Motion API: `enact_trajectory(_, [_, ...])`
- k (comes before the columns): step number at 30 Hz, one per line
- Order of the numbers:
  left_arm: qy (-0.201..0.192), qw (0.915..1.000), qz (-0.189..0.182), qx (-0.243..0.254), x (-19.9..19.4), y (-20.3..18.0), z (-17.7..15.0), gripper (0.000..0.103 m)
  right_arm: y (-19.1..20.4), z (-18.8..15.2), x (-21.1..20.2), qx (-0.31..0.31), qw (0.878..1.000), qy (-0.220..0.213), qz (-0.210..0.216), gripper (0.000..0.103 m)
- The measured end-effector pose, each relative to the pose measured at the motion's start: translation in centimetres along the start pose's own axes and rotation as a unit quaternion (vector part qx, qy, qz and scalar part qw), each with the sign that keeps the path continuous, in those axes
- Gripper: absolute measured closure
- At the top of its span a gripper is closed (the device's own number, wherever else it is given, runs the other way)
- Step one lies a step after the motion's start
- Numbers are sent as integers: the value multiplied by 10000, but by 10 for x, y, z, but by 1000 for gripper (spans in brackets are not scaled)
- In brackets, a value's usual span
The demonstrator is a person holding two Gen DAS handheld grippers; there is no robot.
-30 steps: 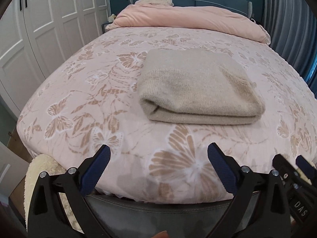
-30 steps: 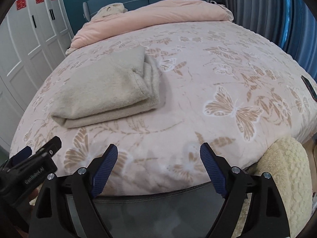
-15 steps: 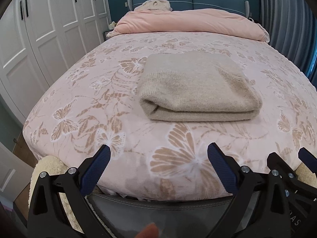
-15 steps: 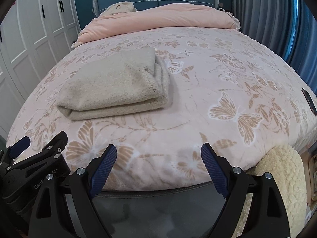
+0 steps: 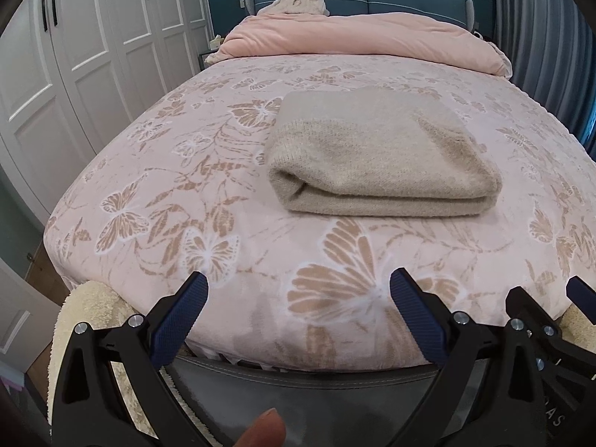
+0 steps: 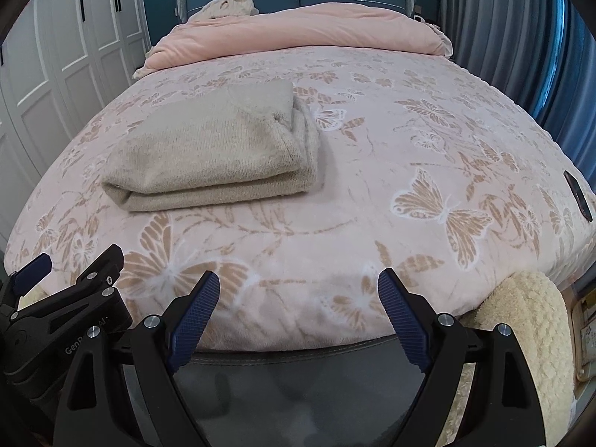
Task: Fold small clothes
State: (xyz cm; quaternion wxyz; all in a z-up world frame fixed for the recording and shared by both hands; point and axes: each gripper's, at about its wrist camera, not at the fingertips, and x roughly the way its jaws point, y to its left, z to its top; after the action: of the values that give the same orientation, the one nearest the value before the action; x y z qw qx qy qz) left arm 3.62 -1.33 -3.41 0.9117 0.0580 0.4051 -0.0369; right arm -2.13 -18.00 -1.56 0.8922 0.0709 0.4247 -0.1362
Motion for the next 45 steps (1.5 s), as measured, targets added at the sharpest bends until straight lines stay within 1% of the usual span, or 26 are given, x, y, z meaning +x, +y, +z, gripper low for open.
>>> enact_trajectory(5, [-70, 10000, 59, 11, -2, -1, 0, 7, 0, -1, 0, 6, 10000, 9, 13, 18])
enact_trajectory(23, [-85, 9999, 70, 15, -3, -2, 0, 8, -3, 0, 1, -20, 10000, 3, -1, 18])
enact_trajectory(27, [-128, 9999, 67, 54, -5, -3, -1, 12, -3, -1, 2, -11, 10000, 5, -24, 18])
enact_trajectory(30, [-158, 9998, 98, 106, -5, -5, 0, 13, -2, -2, 1, 2, 10000, 7, -48, 18])
enact_trajectory(38, [-137, 9998, 94, 80, -4, -4, 0, 14, 0, -3, 1, -2, 10000, 16, -75, 18])
enact_trajectory(45, [-196, 9996, 177, 107, -5, -5, -1, 13, 5, -3, 0, -16, 9999, 8, -111, 18])
